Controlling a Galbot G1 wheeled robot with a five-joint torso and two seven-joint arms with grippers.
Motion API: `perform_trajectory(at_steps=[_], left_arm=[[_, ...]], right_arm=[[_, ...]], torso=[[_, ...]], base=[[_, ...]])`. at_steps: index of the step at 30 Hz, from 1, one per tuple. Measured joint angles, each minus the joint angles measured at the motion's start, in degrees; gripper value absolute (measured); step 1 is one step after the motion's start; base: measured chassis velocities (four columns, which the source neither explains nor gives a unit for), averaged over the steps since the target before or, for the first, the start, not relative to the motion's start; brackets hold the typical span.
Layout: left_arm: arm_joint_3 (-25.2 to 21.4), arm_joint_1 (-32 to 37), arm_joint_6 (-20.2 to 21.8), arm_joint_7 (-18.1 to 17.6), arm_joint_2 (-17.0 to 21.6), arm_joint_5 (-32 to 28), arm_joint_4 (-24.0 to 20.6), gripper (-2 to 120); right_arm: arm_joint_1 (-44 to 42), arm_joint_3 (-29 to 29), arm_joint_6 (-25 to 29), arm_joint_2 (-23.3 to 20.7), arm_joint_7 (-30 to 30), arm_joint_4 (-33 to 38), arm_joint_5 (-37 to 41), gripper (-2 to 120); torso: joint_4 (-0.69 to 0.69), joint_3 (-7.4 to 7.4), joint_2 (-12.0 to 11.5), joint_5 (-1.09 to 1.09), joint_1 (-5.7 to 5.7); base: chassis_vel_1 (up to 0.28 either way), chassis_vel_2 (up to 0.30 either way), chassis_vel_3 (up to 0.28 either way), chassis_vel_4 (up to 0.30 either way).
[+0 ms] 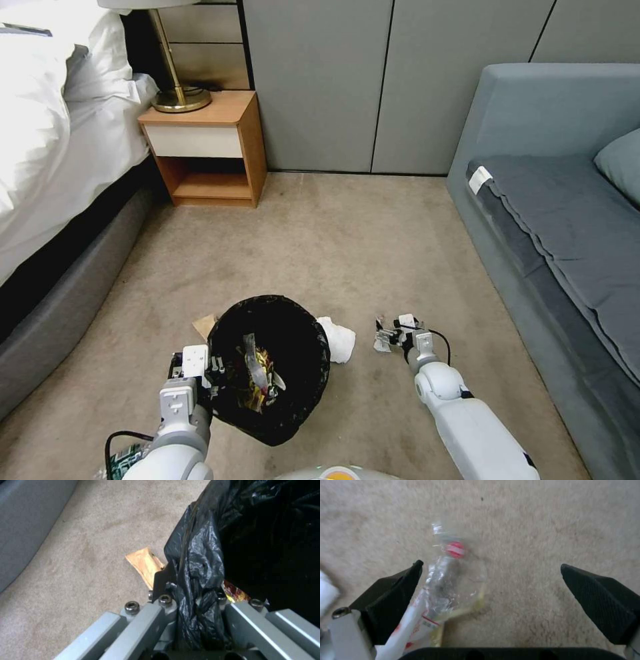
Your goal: Pick up the trash bin, then pick up the garbage from the floor and place it into the trash bin.
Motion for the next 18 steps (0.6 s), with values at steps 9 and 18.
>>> perform_trajectory(at_steps=[9, 18], left_arm=[[0.1, 0.0, 0.0, 0.0, -0.1, 0.2, 0.0, 3], [0.3, 0.0, 0.0, -0.1, -0.1, 0.2, 0.0, 3]], right_arm=[[2.2, 0.2, 0.9, 1.1, -3.1, -5.3, -0.8, 100], [0.8, 0.0, 1.9, 2.8, -3.2, -4.9, -3.3, 76]], torso=[[0.0, 0.0, 0.0, 0.0, 0.0], [-0.01, 0.0, 0.0, -0.02, 0.0]], base=[[0.0, 0.0, 0.0, 0.0], [0.0, 0.0, 0.0, 0.0]])
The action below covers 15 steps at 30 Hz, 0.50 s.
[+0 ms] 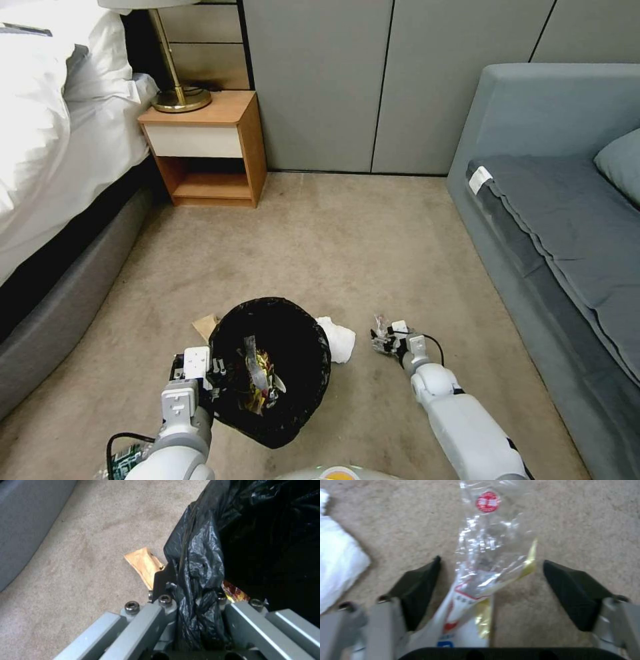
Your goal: Pick up the trash bin, then pick up the garbage from the floor and place it into the trash bin.
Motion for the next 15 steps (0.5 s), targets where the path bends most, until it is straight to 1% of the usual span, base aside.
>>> perform_trajectory(at_steps=[2, 3, 4, 6, 7, 8, 10, 11, 14, 15], left_arm=[[0.0, 0.0, 0.0, 0.0, 0.1, 0.0, -0.1, 3], [0.0, 0.0, 0.0, 0.0, 0.1, 0.0, -0.1, 3], [0.0, 0.0, 0.0, 0.0, 0.1, 0.0, -0.1, 3], [0.1, 0.0, 0.0, 0.0, 0.2, 0.0, -0.2, 3], [0.1, 0.0, 0.0, 0.0, 0.2, 0.0, -0.2, 3], [0.1, 0.0, 0.0, 0.0, 0.2, 0.0, -0.2, 3], [0.3, 0.0, -0.1, 0.0, 0.2, 0.0, -0.3, 3], [0.3, 0.0, -0.1, 0.0, 0.2, 0.0, -0.3, 3], [0.3, 0.0, -0.1, 0.0, 0.3, -0.1, -0.5, 3], [0.3, 0.0, -0.1, 0.0, 0.3, -0.1, -0.5, 3]], right_arm=[[-0.9, -0.2, 0.0, 0.3, 0.3, 1.2, -0.5, 66], [-0.9, -0.2, 0.0, 0.3, 0.3, 1.2, -0.5, 66], [-1.1, -0.2, 0.0, 0.3, 0.4, 1.6, -0.6, 63], [-1.7, -0.4, 0.0, 0.5, 0.6, 2.6, -0.8, 51], [-1.7, -0.4, 0.0, 0.5, 0.6, 2.6, -0.8, 51], [-1.7, -0.4, 0.0, 0.5, 0.7, 2.7, -0.9, 48], [-1.8, -0.3, 0.3, 0.5, 0.8, 2.7, -1.0, 36], [-1.8, -0.3, 0.3, 0.5, 0.8, 2.7, -1.0, 36], [-1.9, -0.1, 0.8, 0.4, 0.8, 2.6, -1.1, 23], [-1.9, -0.1, 0.8, 0.4, 0.8, 2.6, -1.1, 23]], torso=[[0.01, 0.0, 0.0, 0.01, 0.0], [0.01, 0.0, 0.0, 0.01, 0.0], [0.01, 0.0, 0.0, 0.02, 0.0], [0.02, 0.0, 0.0, 0.04, 0.0], [0.02, 0.0, 0.0, 0.04, 0.0], [0.02, 0.0, 0.0, 0.04, -0.01], [0.02, 0.0, 0.0, 0.04, 0.0], [0.02, 0.0, 0.0, 0.04, 0.0], [0.02, 0.0, 0.0, 0.03, 0.0], [0.02, 0.0, 0.0, 0.03, 0.0]], base=[[0.0, 0.0, 0.0, 0.0], [0.0, 0.0, 0.0, 0.0], [0.0, 0.0, 0.0, 0.0], [0.0, 0.0, 0.0, 0.0], [0.0, 0.0, 0.0, 0.0], [0.0, 0.0, 0.0, 0.0], [0.0, 0.0, 0.0, 0.0], [0.0, 0.0, 0.0, 0.0], [0.0, 0.0, 0.0, 0.0], [0.0, 0.0, 0.0, 0.0]])
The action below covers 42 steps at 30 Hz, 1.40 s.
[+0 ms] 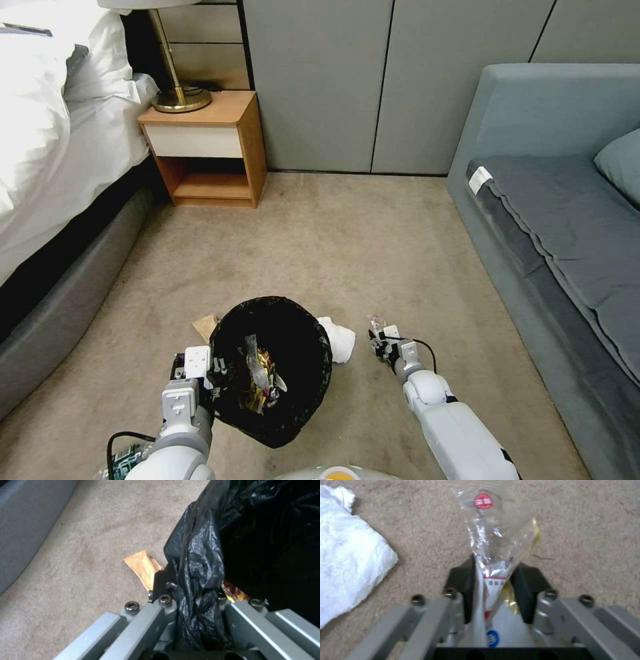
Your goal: Pick up the trash bin, then pick up the garbage from the floor and place it into the trash bin.
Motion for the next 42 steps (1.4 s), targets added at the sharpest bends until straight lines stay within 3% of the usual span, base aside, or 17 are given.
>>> perform_trajectory(at_steps=[6, 14, 16, 17, 20, 21, 24, 25, 29, 35, 37, 42], left_arm=[[0.0, 0.0, -0.1, 0.0, 0.0, 0.0, -0.2, 3], [0.1, 0.1, -0.1, 0.0, -0.1, 0.1, -0.4, 3], [0.1, 0.3, -0.1, 0.0, -0.1, 0.1, -0.5, 3], [0.1, 0.3, -0.1, 0.0, -0.1, 0.1, -0.5, 3], [-0.1, 0.6, -0.2, 0.1, 0.2, 0.0, -0.5, 3], [-0.1, 0.6, -0.2, 0.1, 0.2, 0.0, -0.5, 3], [0.0, 0.6, -0.4, 0.0, 0.2, 0.0, -0.4, 3], [0.0, 0.6, -0.4, 0.0, 0.2, 0.0, -0.4, 3], [0.2, 0.5, -0.8, -0.2, 0.1, 0.0, 0.1, 3], [0.3, 0.5, -0.8, -0.3, 0.4, -0.2, 0.1, 3], [0.3, 0.5, -0.8, -0.2, 0.5, -0.3, 0.0, 3], [0.5, 0.5, -0.8, -0.3, 0.4, -0.2, -0.2, 3]], right_arm=[[-0.2, 0.1, 0.6, -0.2, 0.1, 0.6, 0.0, 0], [-0.8, 0.2, 1.7, -0.9, 1.0, 2.6, 0.3, 0], [-3.5, 0.7, 2.1, -2.2, 1.3, 10.4, 3.5, 0], [-3.5, 0.7, 2.1, -2.2, 1.3, 10.4, 3.5, 0], [-9.0, 1.7, 3.2, -3.7, 0.0, 27.7, 6.3, 0], [-9.0, 1.7, 3.2, -3.7, 0.0, 27.7, 6.3, 0], [-15.7, 0.9, 5.6, -5.4, -6.0, 44.8, 11.0, 0], [-15.7, 0.9, 5.6, -5.4, -6.0, 44.8, 11.0, 0], [-22.2, -2.8, 10.5, -7.3, -17.4, 58.6, 10.6, 0], [-24.4, -8.6, 12.3, -9.7, -20.6, 60.1, 8.6, 0], [-24.2, -12.8, 13.4, -10.9, -22.1, 57.2, 7.0, 0], [-21.7, -16.4, 13.8, -10.6, -22.5, 51.1, 6.1, 0]], torso=[[-0.01, 0.0, 0.0, 0.0, 0.0], [0.0, 0.0, 0.0, 0.0, 0.0], [-0.01, 0.0, 0.0, 0.0, 0.0], [-0.01, 0.0, 0.0, 0.0, 0.0], [0.01, 0.0, 0.0, -0.02, 0.0], [0.01, 0.0, 0.0, -0.02, 0.0], [-0.01, 0.0, 0.0, 0.01, 0.0], [-0.01, 0.0, 0.0, 0.01, 0.0], [-0.02, -0.01, 0.0, -0.02, 0.0], [-0.01, -0.01, 0.0, -0.01, 0.0], [-0.01, 0.0, 0.0, 0.0, 0.0], [0.0, 0.0, 0.0, -0.01, 0.0]], base=[[0.0, 0.0, 0.0, 0.0], [0.0, 0.0, 0.0, 0.0], [0.0, 0.0, 0.0, 0.0], [0.0, 0.0, 0.0, 0.0], [0.0, 0.0, 0.0, 0.0], [0.0, 0.0, 0.0, 0.0], [0.0, 0.0, 0.0, 0.0], [0.0, 0.0, 0.0, 0.0], [0.0, 0.0, 0.0, 0.0], [0.0, 0.0, 0.0, 0.0], [0.0, 0.0, 0.0, 0.0], [0.0, 0.0, 0.0, 0.0]])
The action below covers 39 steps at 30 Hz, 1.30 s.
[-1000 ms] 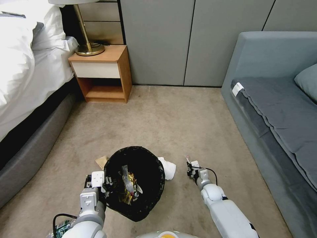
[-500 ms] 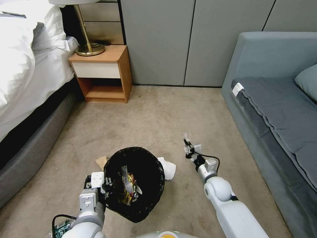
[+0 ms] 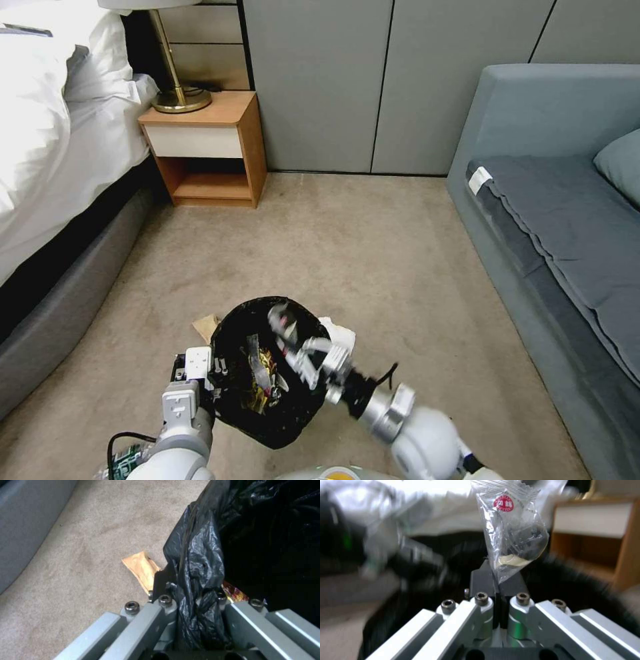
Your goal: Pick up the trash bin, then pick up the garbage from the floor and place it into the trash bin.
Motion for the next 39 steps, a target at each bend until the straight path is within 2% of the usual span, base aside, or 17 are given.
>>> perform_trajectory(at_steps=[7, 10, 11, 12, 15, 16, 20, 21, 24, 25, 26, 28, 30, 31, 33, 36, 39], left_arm=[[0.6, 0.2, 0.0, -0.1, -0.8, 0.5, -0.1, 3], [1.0, 0.3, 0.0, -0.1, -1.0, 0.7, -0.1, 3], [1.1, 0.4, 0.0, -0.1, -1.0, 0.8, -0.1, 3], [1.1, 0.4, 0.0, -0.1, -1.0, 0.8, -0.1, 3], [1.2, 0.4, 0.0, -0.1, -1.2, 1.1, -0.1, 3], [1.2, 0.4, 0.0, -0.1, -1.2, 1.1, -0.1, 3], [1.2, 0.2, 0.0, -0.1, -1.2, 1.2, 0.0, 3], [1.2, 0.2, 0.0, -0.1, -1.2, 1.2, 0.0, 3], [1.0, 0.0, 0.0, 0.0, -1.0, 1.1, 0.2, 3], [1.0, 0.0, 0.0, 0.0, -1.0, 1.1, 0.2, 3], [0.9, 0.0, 0.0, 0.0, -1.0, 1.1, 0.2, 3], [0.9, -0.1, 0.0, 0.0, -0.9, 1.1, 0.3, 3], [0.9, -0.3, 0.0, 0.0, -1.0, 1.0, 0.4, 3], [0.9, -0.3, 0.0, 0.0, -1.0, 1.0, 0.4, 3], [0.9, -0.6, 0.0, 0.0, -1.1, 0.9, 0.4, 3], [0.9, -0.8, 0.1, 0.0, -1.1, 0.8, 0.4, 3], [0.8, -0.9, 0.1, 0.0, -1.0, 0.6, 0.4, 3]], right_arm=[[6.6, -3.8, -0.9, 3.1, 2.2, -9.8, 1.0, 0], [8.6, -4.4, -1.0, 3.6, 2.8, -11.7, 1.0, 0], [9.3, -4.6, -1.0, 3.8, 2.8, -12.4, 1.0, 6], [9.3, -4.6, -1.0, 3.8, 2.8, -12.4, 1.0, 6], [10.8, -4.9, -1.1, 4.1, 2.8, -13.5, 0.9, 19], [10.8, -4.9, -1.1, 4.1, 2.8, -13.5, 0.9, 19], [11.6, -5.1, -1.3, 4.3, 2.8, -13.5, 0.9, 39], [11.6, -5.1, -1.3, 4.3, 2.8, -13.5, 0.9, 39], [11.3, -5.1, -1.5, 4.0, 3.1, -12.8, 0.9, 52], [11.3, -5.1, -1.5, 4.0, 3.1, -12.8, 0.9, 52], [11.1, -5.0, -1.5, 3.8, 3.1, -12.4, 0.9, 59], [10.9, -4.8, -1.6, 3.7, 3.2, -12.2, 0.9, 62], [10.3, -4.4, -1.6, 3.4, 3.5, -11.5, 0.5, 74], [10.3, -4.4, -1.6, 3.4, 3.5, -11.5, 0.5, 74], [9.6, -4.0, -1.7, 3.0, 3.7, -10.7, 0.3, 86], [9.0, -3.5, -1.7, 2.5, 3.7, -10.1, 0.2, 95], [8.1, -2.8, -1.7, 1.9, 3.7, -8.6, 0.2, 100]], torso=[[0.0, 0.0, 0.0, 0.0, 0.0], [0.0, 0.0, 0.0, 0.01, 0.0], [0.0, 0.0, 0.0, 0.01, 0.0], [0.0, 0.0, 0.0, 0.01, 0.0], [0.0, 0.0, 0.0, 0.0, 0.0], [0.0, 0.0, 0.0, 0.0, 0.0], [0.0, 0.01, 0.0, 0.01, 0.0], [0.0, 0.01, 0.0, 0.01, 0.0], [0.0, 0.0, 0.0, 0.01, 0.0], [0.0, 0.0, 0.0, 0.01, 0.0], [0.0, 0.01, 0.0, 0.01, 0.0], [0.0, 0.0, 0.0, 0.01, 0.01], [0.0, 0.0, 0.0, 0.01, 0.0], [0.0, 0.0, 0.0, 0.01, 0.0], [0.0, 0.0, 0.0, 0.01, 0.0], [0.0, 0.01, 0.0, 0.01, 0.0], [0.0, 0.01, 0.0, 0.02, 0.0]], base=[[0.0, 0.0, 0.0, 0.0], [0.0, 0.0, 0.0, 0.0], [0.0, 0.0, 0.0, 0.0], [0.0, 0.0, 0.0, 0.0], [0.0, 0.0, 0.0, 0.0], [0.0, 0.0, 0.0, 0.0], [0.0, 0.0, 0.0, 0.0], [0.0, 0.0, 0.0, 0.0], [0.0, 0.0, 0.0, 0.0], [0.0, 0.0, 0.0, 0.0], [0.0, 0.0, 0.0, 0.0], [0.0, 0.0, 0.0, 0.0], [0.0, 0.0, 0.0, 0.0], [0.0, 0.0, 0.0, 0.0], [0.0, 0.0, 0.0, 0.0], [0.0, 0.0, 0.0, 0.0], [0.0, 0.0, 0.0, 0.0]])
